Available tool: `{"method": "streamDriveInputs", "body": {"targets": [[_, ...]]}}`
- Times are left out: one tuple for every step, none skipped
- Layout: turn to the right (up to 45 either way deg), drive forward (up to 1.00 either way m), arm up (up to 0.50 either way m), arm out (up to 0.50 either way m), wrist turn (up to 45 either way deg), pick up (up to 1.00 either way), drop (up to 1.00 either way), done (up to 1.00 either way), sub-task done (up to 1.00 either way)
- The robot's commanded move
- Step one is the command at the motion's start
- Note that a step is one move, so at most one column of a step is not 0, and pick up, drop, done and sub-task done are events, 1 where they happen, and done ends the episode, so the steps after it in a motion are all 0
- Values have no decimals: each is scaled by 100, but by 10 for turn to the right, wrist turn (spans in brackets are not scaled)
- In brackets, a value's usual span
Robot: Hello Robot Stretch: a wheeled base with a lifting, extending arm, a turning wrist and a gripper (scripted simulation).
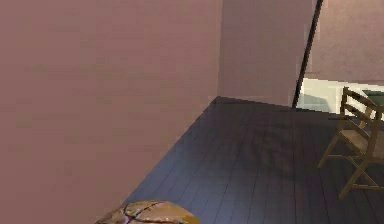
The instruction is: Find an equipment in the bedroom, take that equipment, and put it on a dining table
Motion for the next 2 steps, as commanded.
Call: {"method": "streamDriveInputs", "body": {"targets": [[450, 0, 0, 0, 0, 0, 0, 0, 0], [120, 0, 0, 0, 0, 0, 0, 0, 0]]}}
